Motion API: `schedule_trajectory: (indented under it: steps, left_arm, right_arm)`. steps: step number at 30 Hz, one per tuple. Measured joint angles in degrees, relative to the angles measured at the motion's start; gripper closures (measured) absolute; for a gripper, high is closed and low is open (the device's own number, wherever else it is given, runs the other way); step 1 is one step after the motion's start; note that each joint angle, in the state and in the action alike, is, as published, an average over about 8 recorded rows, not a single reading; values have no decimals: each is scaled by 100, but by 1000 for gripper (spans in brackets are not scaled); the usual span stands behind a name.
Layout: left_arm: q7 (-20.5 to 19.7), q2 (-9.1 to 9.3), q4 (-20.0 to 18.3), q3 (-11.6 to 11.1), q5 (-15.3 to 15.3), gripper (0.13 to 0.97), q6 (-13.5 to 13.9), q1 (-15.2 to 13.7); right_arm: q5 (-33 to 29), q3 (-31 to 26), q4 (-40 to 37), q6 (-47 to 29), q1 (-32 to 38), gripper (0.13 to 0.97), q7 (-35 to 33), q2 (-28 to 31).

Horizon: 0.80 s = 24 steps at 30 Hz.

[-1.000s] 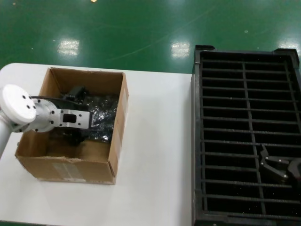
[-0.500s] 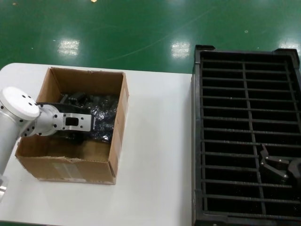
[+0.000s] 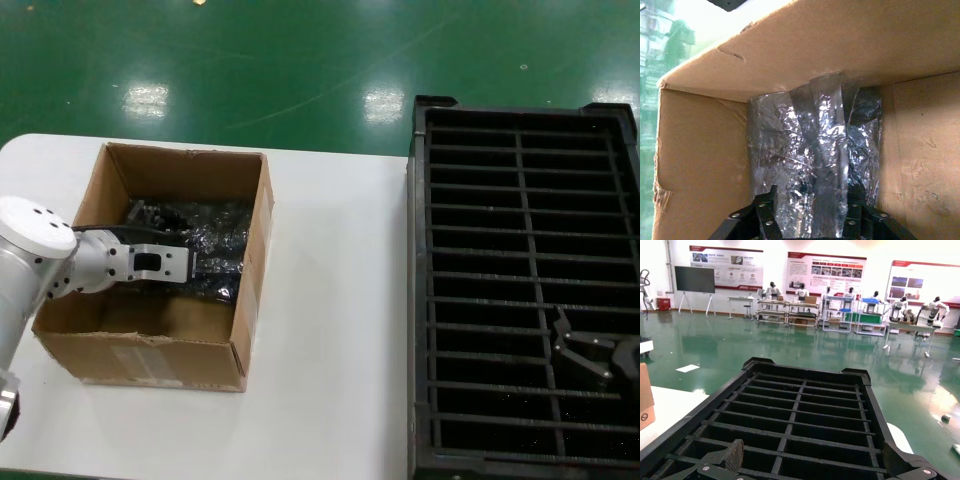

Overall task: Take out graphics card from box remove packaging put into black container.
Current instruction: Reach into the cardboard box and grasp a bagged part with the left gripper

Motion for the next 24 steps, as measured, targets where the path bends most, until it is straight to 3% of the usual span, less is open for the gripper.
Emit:
schedule_trajectory:
  steps: [12,21,24]
  left_arm:
    - [289,-32,-178,-50,-168,820,-40,169]
    - [-30,-198,-959,72,-110,922,-101,581]
    - [-179,-280,-1321,98,-86,922,-154,750]
  right_arm:
    - [0,0,0,0,0,129,0,0]
    - [0,0,0,0,0,129,0,0]
    - [0,0,0,0,0,129,0,0]
